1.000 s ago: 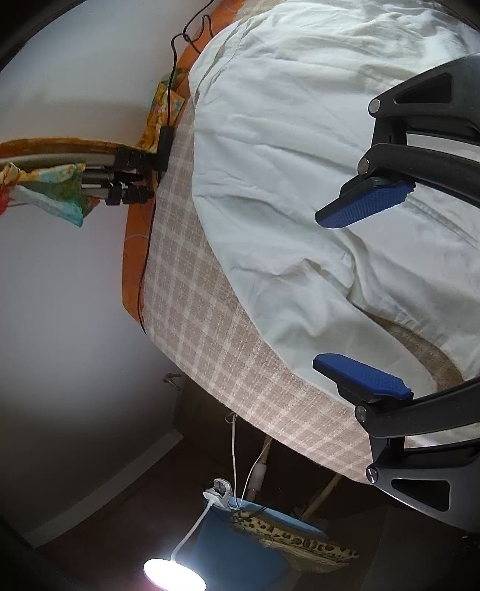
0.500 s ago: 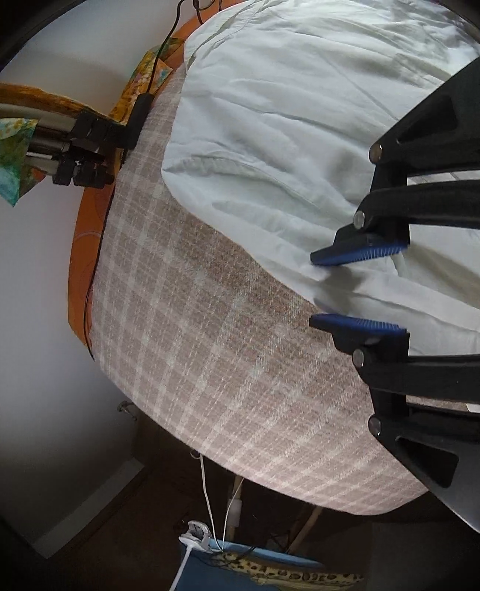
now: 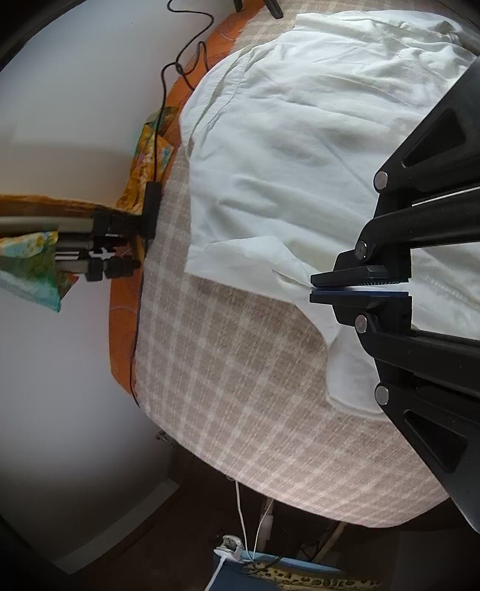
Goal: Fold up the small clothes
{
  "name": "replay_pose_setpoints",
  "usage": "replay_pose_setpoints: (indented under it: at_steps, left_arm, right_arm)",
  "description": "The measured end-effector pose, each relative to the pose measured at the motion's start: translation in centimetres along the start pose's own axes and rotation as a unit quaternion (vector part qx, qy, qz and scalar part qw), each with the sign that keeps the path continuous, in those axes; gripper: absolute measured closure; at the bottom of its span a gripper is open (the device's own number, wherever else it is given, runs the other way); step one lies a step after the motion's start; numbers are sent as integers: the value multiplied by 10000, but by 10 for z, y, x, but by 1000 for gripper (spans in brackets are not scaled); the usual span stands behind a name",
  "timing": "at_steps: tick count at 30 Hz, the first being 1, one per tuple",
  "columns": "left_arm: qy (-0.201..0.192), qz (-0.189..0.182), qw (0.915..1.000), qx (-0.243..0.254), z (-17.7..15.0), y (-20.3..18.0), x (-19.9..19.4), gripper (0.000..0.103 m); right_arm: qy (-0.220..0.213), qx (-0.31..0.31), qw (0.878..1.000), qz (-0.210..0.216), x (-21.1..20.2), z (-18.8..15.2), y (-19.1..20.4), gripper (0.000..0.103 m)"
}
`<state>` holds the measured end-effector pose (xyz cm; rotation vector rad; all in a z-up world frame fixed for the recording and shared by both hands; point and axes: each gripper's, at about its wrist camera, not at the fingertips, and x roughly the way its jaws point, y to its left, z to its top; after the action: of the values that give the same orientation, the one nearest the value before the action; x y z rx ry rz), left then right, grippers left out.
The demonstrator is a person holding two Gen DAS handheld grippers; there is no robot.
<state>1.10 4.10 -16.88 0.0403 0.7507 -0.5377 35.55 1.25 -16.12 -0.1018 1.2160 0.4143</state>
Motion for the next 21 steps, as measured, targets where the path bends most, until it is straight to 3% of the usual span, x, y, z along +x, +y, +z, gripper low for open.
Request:
replay_pose_setpoints:
  at_steps: [3,5,6,11,16,21]
  left_arm:
    - [385,24,9992,68,-7,-8,15,96]
    - [434,22,9991,11,-10,-9,11,92]
    - [404,37,9992,-45,-11,-10,6,85]
    - [155,54,9971,-738,-27,5,-27,80]
    - [195,38,9817,-1896,-41,36,-18,80]
    - [353,152,9781,-2044,-41,38,5,80]
  right_arm:
    - [113,-31,9998,-141,8,-11,-6,95]
    - [158,-273,9983,-480,11,-15,-3,70]
    - [105,-391,9972,-623,8,-17,-2,68]
    - [-307,-720,9927,-912,-24,-22,9,70]
    - [-540,-1106,9918,-338,-51,-20,43,69]
    - [-310,-1467,9887,7,-37,-30,87,66]
